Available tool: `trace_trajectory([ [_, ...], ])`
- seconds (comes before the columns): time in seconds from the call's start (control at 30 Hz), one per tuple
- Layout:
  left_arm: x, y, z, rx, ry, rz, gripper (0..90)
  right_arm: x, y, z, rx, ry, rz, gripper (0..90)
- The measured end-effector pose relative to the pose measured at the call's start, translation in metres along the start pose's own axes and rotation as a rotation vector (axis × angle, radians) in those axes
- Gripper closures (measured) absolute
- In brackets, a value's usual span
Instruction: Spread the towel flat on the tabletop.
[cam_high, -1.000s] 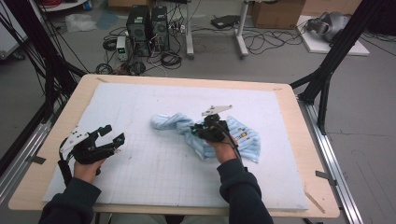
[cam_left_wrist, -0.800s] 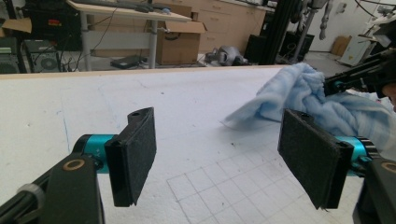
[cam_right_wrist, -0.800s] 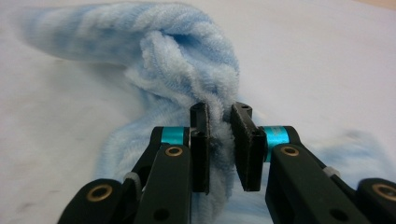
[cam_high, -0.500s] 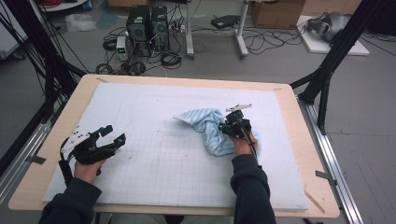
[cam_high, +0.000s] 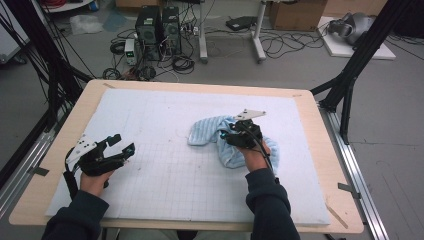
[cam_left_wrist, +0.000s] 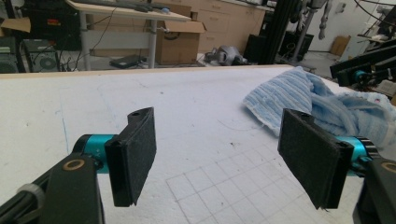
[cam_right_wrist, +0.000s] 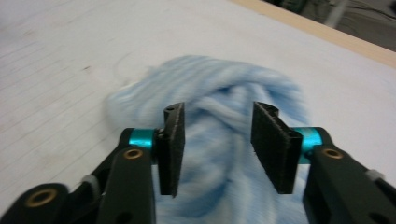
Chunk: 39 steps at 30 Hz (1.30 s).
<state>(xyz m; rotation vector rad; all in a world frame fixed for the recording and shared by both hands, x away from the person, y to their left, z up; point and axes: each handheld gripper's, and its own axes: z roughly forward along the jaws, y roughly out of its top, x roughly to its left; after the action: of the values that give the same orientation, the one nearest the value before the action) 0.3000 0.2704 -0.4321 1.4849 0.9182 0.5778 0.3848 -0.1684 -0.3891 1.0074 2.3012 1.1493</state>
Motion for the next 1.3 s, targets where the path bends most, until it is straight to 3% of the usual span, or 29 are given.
trace_trajectory([
  [0.1,-0.001,0.000,0.000,0.000,0.000,0.000,28.1,0.013,0.003,0.013,0.048,0.028,-0.083,61.1],
  [0.23,0.000,0.000,-0.001,0.001,-0.001,-0.001,28.1,0.023,0.004,0.035,0.115,0.023,-0.140,60.7],
  [0.37,0.001,0.000,-0.001,-0.002,0.002,0.001,28.1,0.024,0.003,0.051,0.166,-0.009,-0.145,62.1],
  [0.57,0.002,0.000,-0.002,-0.004,0.004,-0.005,28.1,0.023,0.000,0.068,0.243,-0.072,-0.196,63.2],
  [0.67,0.001,0.000,-0.002,-0.004,0.003,-0.002,28.1,0.026,-0.001,0.070,0.259,-0.082,-0.206,69.2],
  [0.77,0.001,0.000,-0.002,-0.004,0.004,-0.004,28.1,0.026,-0.001,0.069,0.269,-0.072,-0.201,81.6],
  [0.87,0.002,0.000,-0.002,-0.004,0.004,-0.003,28.1,0.027,0.001,0.066,0.261,0.005,-0.130,83.9],
  [1.13,0.005,0.001,-0.003,-0.015,0.016,-0.015,28.1,0.051,0.020,0.062,0.114,0.301,0.002,83.7],
  [1.3,0.010,0.003,-0.008,-0.023,0.037,-0.021,28.1,0.072,0.026,0.074,0.100,0.466,0.030,83.7],
])
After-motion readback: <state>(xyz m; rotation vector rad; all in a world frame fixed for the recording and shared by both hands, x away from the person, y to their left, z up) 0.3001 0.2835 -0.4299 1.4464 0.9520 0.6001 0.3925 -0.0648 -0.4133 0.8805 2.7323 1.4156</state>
